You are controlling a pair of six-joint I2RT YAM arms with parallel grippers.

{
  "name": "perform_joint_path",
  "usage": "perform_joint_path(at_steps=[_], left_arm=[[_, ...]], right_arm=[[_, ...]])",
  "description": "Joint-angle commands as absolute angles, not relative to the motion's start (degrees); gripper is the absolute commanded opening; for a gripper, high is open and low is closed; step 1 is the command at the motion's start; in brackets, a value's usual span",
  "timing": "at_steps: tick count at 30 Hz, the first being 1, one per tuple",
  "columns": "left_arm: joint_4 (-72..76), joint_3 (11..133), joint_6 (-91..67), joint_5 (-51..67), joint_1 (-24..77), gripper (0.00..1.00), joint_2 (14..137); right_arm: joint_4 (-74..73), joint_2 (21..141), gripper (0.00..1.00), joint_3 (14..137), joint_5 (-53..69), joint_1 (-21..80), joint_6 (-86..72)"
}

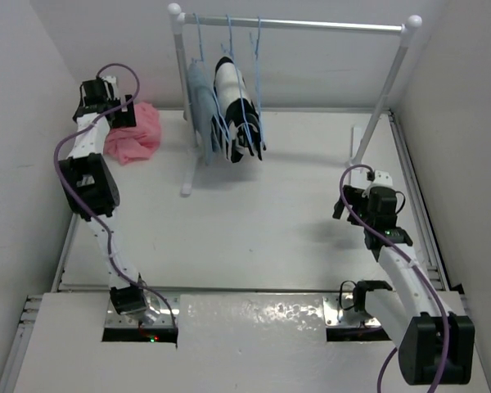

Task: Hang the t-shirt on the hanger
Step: Pick up the T-shirt at the corner of the board, then place the T-shirt at the center of the board.

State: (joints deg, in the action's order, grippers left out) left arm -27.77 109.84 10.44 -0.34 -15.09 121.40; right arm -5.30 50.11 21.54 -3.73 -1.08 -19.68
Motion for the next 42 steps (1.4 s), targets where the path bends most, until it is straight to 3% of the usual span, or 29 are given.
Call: perform_joint_path(at_steps=[1, 7, 10, 11, 12, 15, 22, 25, 27, 28, 29, 33, 39, 40, 42], left_arm=[[-32.36, 120.65, 11.69, -0.27, -15.12, 1.00, 132.15], [-27.94, 130.86, 9.49, 2.90, -15.21, 1.00, 143.59], [-28.74, 128.68, 8.35, 1.94, -15.38, 1.00, 144.84], [-29.00, 127.54, 8.52, 2.46, -15.38, 0.93, 144.76], [-29.61, 125.27, 10.00, 2.98, -15.47, 0.54, 144.49], [-27.79, 118.59, 11.86, 5.00, -15.55, 0.00, 140.03], [-21.78, 83.99, 21.42, 16.51, -16.52, 0.00, 106.47], [-34.04, 77.01, 34.85, 25.65, -16.52, 0.00, 90.13], [-34.10, 75.85, 46.85, 31.51, -16.35, 0.00, 78.52], [-50.98, 75.33, 51.63, 33.29, -16.26, 0.00, 75.53], [-55.15, 75.58, 60.73, 34.79, -15.65, 0.00, 70.28], [-60.73, 74.18, 63.29, 33.23, -8.46, 0.00, 63.20], [-64.24, 69.88, 63.72, 35.77, 6.93, 0.02, 64.60], [-64.07, 68.66, 64.33, 35.95, 9.12, 0.12, 64.95], [-62.85, 64.26, 64.60, 36.21, 15.71, 0.51, 65.04]], right_arm=[[-6.85, 50.80, 0.99, 26.53, -2.28, -1.06, -19.60], [-11.86, 50.36, 0.99, 29.08, -1.06, -0.88, -20.03], [-14.67, 49.14, 0.99, 30.32, -1.32, -0.88, -21.53], [-15.20, 48.78, 0.99, 30.32, -1.58, -0.88, -21.71], [-15.38, 47.91, 0.99, 30.32, -1.76, -0.88, -21.97], [-16.61, 46.76, 0.99, 31.11, -2.46, -0.88, -21.97], [-19.07, 45.97, 0.98, 33.75, 0.52, -0.88, -15.65], [-18.72, 47.46, 0.97, 35.42, 7.89, -0.62, -12.93], [-18.02, 47.90, 0.97, 36.82, 13.43, -0.44, -12.66], [-17.67, 47.55, 0.97, 37.17, 13.80, 1.56, -12.66], [-17.06, 47.11, 0.97, 37.26, 13.97, 2.36, -12.66], [-12.92, 45.97, 0.97, 36.21, 17.22, 4.48, -15.11], [-14.76, 46.76, 0.96, 37.61, 17.85, 5.36, -16.35], [-15.20, 46.67, 0.97, 37.88, 17.49, 5.36, -16.70], [-16.08, 46.41, 0.99, 37.53, 17.14, 5.36, -16.87]])
